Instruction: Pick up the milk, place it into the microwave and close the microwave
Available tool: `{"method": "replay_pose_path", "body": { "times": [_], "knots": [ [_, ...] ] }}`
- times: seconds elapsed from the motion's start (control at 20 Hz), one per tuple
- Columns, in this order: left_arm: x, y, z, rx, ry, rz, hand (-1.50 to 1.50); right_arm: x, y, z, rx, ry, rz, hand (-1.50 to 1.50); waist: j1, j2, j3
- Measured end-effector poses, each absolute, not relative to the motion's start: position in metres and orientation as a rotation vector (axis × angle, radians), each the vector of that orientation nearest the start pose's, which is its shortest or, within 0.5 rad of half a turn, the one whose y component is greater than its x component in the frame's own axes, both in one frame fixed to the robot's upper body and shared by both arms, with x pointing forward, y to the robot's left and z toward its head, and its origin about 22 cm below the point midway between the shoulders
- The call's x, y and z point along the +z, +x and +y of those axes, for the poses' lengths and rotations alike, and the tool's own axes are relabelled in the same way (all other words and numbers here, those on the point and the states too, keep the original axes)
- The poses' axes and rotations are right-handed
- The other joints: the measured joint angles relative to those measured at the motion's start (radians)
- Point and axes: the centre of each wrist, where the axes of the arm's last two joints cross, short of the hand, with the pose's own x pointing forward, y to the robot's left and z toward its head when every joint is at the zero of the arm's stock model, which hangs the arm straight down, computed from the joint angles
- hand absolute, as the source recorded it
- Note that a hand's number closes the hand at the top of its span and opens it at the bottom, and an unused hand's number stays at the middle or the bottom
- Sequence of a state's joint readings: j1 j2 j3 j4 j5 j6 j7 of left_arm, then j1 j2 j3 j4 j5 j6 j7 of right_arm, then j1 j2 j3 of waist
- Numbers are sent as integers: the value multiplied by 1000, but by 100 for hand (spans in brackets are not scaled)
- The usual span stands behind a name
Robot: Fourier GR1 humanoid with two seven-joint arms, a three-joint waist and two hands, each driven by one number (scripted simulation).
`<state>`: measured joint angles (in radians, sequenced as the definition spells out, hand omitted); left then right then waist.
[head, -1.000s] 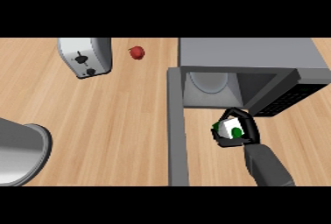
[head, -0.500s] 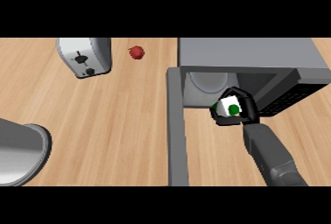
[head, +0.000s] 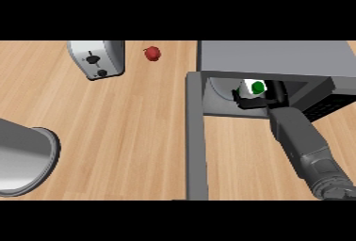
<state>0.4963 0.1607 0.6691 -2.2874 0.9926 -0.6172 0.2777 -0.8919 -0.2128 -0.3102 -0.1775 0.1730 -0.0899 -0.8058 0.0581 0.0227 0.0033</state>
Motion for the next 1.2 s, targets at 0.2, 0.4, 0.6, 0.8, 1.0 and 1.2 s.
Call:
{"method": "replay_pose_path", "body": {
  "times": [0.2,0.4,0.6,0.8,1.0,1.2],
  "knots": [
    [139,74,376,-16,-278,-1931,-150,-4,415,-258,257,-268,-1839,150,17,9,0],
    [142,82,377,-29,-288,-1944,-150,6,420,-262,294,-404,-1834,150,33,19,1],
    [141,86,376,-40,-309,-1946,-150,21,427,-269,279,-505,-1825,150,53,30,2],
    [141,91,379,-50,-318,-1947,-150,21,426,-273,223,-546,-1803,150,63,28,-2],
    [144,95,380,-66,-325,-1957,-150,18,424,-278,188,-590,-1785,150,74,26,-6],
    [146,99,382,-80,-326,-1953,-150,19,424,-281,165,-626,-1781,150,83,30,-8]
  ]
}}
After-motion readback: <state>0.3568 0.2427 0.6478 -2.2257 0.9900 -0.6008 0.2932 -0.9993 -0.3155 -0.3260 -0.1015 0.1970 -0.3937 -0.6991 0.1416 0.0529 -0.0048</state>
